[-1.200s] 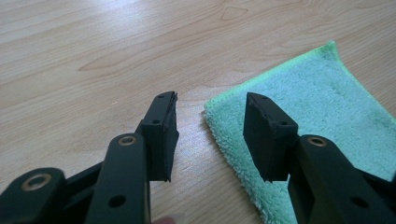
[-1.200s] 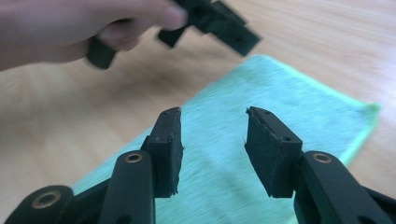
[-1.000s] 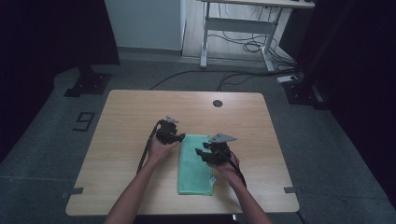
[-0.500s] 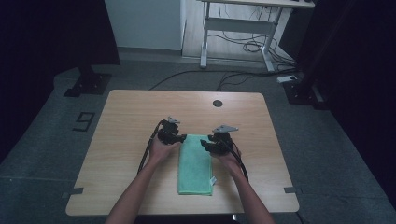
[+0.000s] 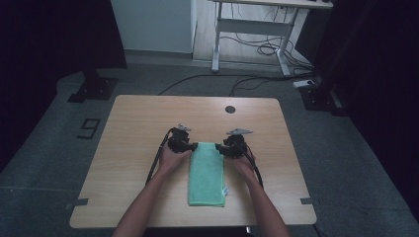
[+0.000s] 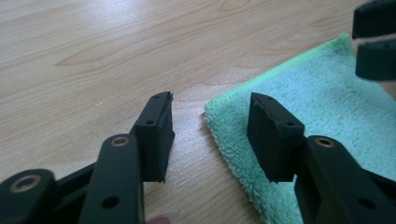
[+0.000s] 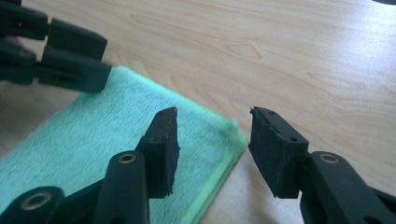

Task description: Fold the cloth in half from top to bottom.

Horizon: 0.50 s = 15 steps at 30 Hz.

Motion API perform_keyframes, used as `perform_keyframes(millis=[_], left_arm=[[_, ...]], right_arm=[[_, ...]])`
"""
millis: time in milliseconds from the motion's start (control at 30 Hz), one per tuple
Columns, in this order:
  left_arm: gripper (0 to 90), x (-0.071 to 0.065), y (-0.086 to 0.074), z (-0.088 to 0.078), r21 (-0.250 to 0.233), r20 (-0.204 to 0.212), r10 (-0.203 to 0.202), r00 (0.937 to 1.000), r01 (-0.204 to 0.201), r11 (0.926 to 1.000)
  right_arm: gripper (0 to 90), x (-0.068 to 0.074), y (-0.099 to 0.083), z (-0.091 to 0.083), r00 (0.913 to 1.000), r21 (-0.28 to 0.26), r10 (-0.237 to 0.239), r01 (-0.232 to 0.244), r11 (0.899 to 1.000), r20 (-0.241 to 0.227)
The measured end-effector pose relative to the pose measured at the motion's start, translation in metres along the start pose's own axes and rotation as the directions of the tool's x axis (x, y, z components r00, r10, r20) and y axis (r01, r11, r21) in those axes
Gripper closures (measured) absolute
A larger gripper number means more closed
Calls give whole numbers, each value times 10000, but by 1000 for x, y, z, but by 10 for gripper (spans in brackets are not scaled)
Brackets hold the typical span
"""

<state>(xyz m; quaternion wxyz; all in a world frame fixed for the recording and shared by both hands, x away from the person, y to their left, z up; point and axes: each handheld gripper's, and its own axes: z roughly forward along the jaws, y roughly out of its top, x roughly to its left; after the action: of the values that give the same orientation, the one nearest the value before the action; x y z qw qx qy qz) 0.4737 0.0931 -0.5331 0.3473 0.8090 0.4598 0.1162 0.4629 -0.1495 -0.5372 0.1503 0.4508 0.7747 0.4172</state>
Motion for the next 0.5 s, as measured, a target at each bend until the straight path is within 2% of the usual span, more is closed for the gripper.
perform_keyframes(millis=[200,500], left_arm=[[493,0,0,3,-21,110,27,9999,-27,10000],[498,-3,-1,7,36,76,58,10000,-58,10000]], right_arm=[[520,-6,4,6,10000,142,83,-83,9999,23],[519,-3,3,15,9999,536,-122,118,9985,58]])
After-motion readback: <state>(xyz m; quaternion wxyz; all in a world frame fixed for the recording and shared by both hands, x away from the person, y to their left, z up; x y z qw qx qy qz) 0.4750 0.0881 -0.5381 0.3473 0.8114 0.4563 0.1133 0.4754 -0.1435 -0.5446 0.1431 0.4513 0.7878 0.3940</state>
